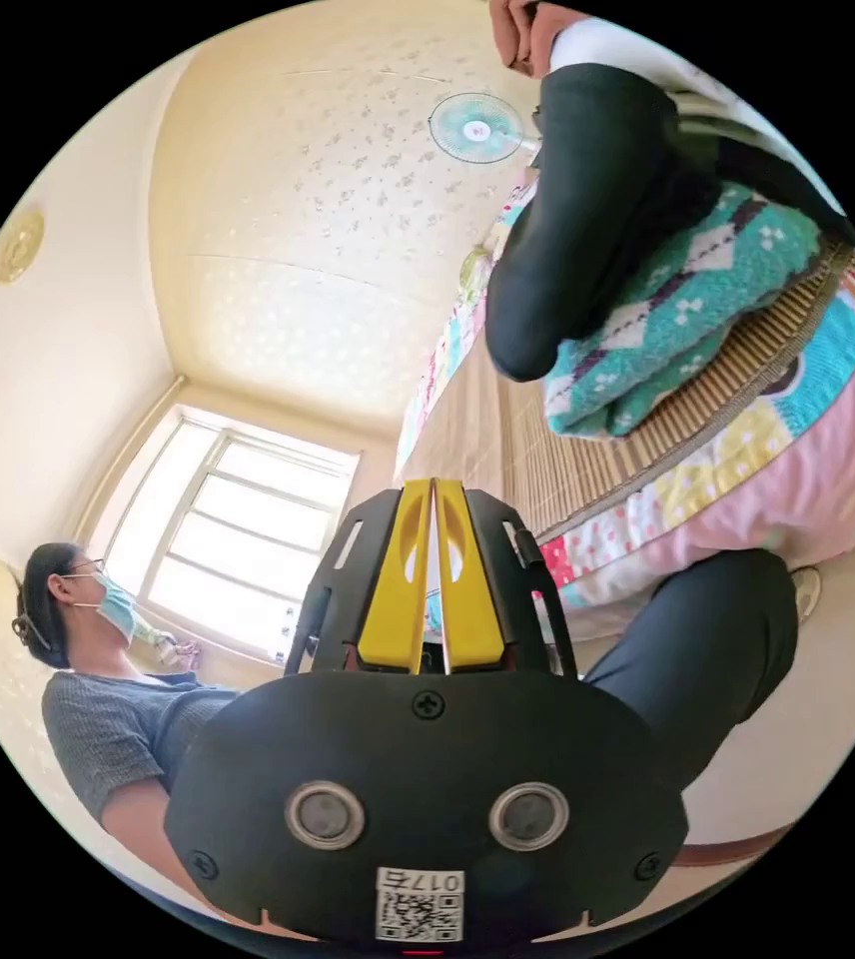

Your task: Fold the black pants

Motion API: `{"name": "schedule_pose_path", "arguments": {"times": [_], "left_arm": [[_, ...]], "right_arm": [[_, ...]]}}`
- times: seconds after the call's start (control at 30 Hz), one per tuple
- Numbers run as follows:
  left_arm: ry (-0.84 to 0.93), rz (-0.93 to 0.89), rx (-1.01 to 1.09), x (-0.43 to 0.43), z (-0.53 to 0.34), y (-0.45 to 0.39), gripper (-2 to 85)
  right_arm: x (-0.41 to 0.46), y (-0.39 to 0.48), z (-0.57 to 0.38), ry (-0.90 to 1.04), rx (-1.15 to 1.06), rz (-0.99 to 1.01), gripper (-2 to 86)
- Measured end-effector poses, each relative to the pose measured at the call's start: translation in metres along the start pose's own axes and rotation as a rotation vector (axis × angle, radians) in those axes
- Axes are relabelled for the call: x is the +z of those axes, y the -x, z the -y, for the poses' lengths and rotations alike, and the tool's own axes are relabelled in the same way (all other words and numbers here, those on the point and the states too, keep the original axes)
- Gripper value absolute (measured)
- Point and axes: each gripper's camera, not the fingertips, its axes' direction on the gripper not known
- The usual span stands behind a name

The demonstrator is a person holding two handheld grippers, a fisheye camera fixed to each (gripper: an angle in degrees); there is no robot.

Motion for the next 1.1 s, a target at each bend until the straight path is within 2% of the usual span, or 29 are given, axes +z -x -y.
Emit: {"name": "schedule_pose_path", "arguments": {"times": [0.13, 0.23, 0.33, 0.43, 0.5, 0.63, 0.73, 0.83, 0.9, 1.1], "left_arm": [[-0.070, -0.108, -0.283, 0.011, 0.067, 0.097, 12.1], [-0.004, -0.135, -0.466, 0.043, 0.095, 0.144, 17.0], [0.060, -0.299, -0.570, 0.080, 0.096, 0.155, 14.6], [-0.023, -0.481, -0.678, 0.084, 0.072, 0.154, 9.3], [-0.107, -0.728, -0.624, 0.087, 0.061, 0.135, 6.9], [-0.093, -0.722, -0.391, 0.063, 0.046, 0.060, 6.4], [-0.060, -0.727, -0.213, 0.052, -0.015, -0.010, 6.4], [0.073, -0.729, -0.020, 0.053, -0.107, -0.086, 6.3], [0.224, -0.745, 0.119, 0.053, -0.192, -0.138, 6.4], [0.499, -0.904, 0.458, 0.022, -0.380, -0.220, 6.4]], "right_arm": [[0.019, 0.017, -0.005, 0.069, -0.043, -0.046, 0.6], [0.032, 0.014, -0.016, 0.102, -0.033, -0.056, 0.6], [0.034, 0.001, -0.030, 0.093, 0.003, 0.006, 0.5], [0.024, -0.011, -0.045, 0.039, 0.005, 0.142, 0.4], [0.020, -0.020, -0.053, 0.024, 0.019, 0.188, 0.4], [0.024, -0.033, -0.062, 0.072, 0.017, 0.147, 0.4], [0.038, -0.046, -0.074, 0.098, 0.018, 0.138, 0.4], [0.063, -0.067, -0.089, 0.162, 0.041, 0.218, 0.4], [0.076, -0.079, -0.099, 0.210, 0.055, 0.229, 0.6], [0.133, -0.109, -0.137, 0.451, 0.021, -0.004, 2.5]]}}
